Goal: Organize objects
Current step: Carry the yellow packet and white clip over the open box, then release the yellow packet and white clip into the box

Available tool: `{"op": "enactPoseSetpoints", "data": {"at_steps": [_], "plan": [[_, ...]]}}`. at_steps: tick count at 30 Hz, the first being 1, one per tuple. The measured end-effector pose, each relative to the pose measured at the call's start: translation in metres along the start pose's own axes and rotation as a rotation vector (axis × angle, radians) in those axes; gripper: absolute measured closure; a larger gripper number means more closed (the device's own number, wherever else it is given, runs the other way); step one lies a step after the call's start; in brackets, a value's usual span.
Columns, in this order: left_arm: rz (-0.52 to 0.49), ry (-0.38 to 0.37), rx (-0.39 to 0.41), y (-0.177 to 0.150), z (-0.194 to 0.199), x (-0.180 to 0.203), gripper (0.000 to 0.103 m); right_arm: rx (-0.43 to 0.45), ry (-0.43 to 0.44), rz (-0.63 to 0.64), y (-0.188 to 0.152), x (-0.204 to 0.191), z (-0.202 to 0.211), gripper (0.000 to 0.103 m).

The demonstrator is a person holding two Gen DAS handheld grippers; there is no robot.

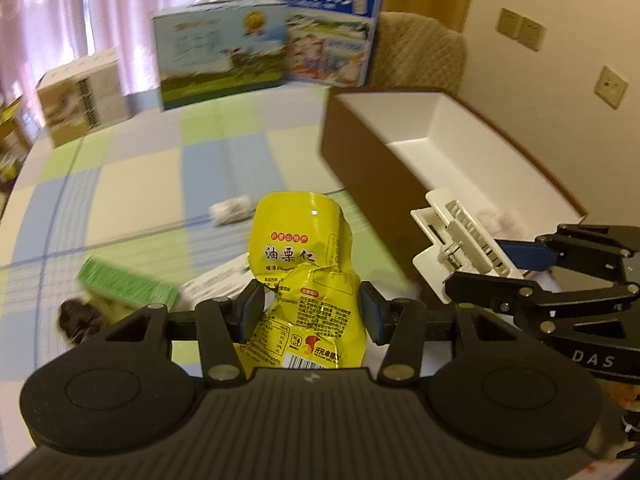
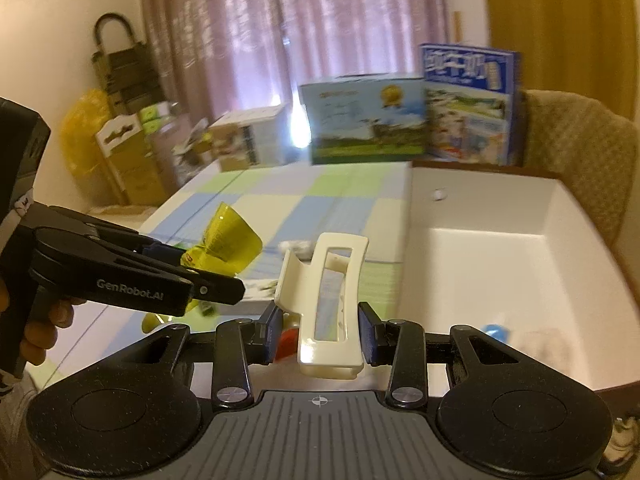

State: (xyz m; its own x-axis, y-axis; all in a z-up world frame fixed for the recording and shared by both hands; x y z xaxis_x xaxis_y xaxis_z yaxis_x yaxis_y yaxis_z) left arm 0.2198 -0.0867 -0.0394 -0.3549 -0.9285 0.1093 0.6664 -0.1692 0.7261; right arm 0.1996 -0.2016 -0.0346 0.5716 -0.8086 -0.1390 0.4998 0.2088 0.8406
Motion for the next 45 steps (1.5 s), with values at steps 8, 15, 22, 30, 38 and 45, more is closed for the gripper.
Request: {"op": "enactPoseSetpoints", "data": {"at_steps": [8, 15, 22, 30, 38, 45], "plan": [[-0.049, -0.101, 0.04, 0.049, -0.016, 0.074, 0.056, 0.04, -0.11, -0.045, 0.022, 0.074, 0.031, 0.067], [-0.065, -0.16, 0.042, 0.078, -0.041, 0.132, 0.056, 0.027, -0.18, -0.079, 0.025, 0.126, 0.034, 0.067], [-0.042, -0.159, -0.031, 0.085, -0.085, 0.163, 0.056, -0.021, -0.239, -0.092, 0.014, 0.169, 0.025, 0.067], [-0.05, -0.107, -0.106, 0.074, -0.125, 0.168, 0.056, -0.071, -0.266, -0.091, 0.004, 0.194, 0.012, 0.067], [-0.053, -0.064, -0.154, 0.063, -0.149, 0.164, 0.055, -0.105, -0.28, -0.081, -0.003, 0.206, -0.002, 0.067], [-0.073, -0.055, -0.169, 0.057, -0.159, 0.167, 0.048, -0.114, -0.287, -0.089, -0.004, 0.211, -0.006, 0.067]]}}
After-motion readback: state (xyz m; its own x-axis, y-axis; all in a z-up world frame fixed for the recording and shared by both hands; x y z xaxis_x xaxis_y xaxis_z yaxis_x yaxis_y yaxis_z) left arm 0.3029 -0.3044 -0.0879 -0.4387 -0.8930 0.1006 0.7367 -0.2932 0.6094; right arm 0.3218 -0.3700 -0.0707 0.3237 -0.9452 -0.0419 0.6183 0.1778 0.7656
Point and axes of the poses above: each gripper's, at about its wrist camera, not at the fingertips, and z roughly against the way its jaws point, x to its right, y to its top, the point moved 9 cm from there along -z, roughly the way its jaws point, and after that the axes turned 5 degrees about x, right-handed, at the moved point
